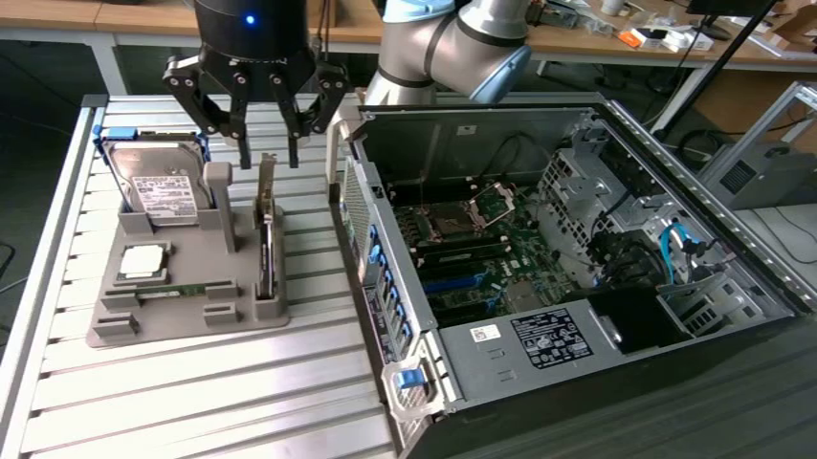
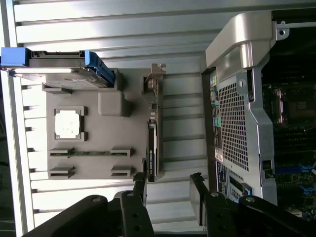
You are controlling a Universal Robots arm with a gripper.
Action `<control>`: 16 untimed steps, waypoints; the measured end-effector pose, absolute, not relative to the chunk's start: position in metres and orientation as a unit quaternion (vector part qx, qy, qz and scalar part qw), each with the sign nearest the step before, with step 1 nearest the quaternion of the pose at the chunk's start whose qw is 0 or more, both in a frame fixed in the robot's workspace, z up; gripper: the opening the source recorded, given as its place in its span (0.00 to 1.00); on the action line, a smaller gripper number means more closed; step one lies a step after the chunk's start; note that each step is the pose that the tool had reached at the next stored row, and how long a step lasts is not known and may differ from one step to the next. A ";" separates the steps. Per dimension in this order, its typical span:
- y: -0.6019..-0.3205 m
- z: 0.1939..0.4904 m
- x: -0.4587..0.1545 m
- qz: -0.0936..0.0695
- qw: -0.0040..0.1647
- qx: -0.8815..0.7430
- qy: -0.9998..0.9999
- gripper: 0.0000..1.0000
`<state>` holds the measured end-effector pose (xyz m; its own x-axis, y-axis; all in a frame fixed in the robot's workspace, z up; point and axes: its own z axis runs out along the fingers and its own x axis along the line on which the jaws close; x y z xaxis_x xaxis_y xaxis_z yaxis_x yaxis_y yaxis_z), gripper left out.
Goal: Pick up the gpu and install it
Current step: 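Pick up the gpu and move the gpu toward the slot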
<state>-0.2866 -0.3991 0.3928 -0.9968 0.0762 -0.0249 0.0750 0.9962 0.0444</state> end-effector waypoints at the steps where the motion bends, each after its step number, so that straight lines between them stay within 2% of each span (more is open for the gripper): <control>1: -0.399 0.393 -0.287 0.022 0.013 0.038 0.999 0.48; 16: -0.399 0.388 -0.292 0.022 0.013 0.038 0.999 0.48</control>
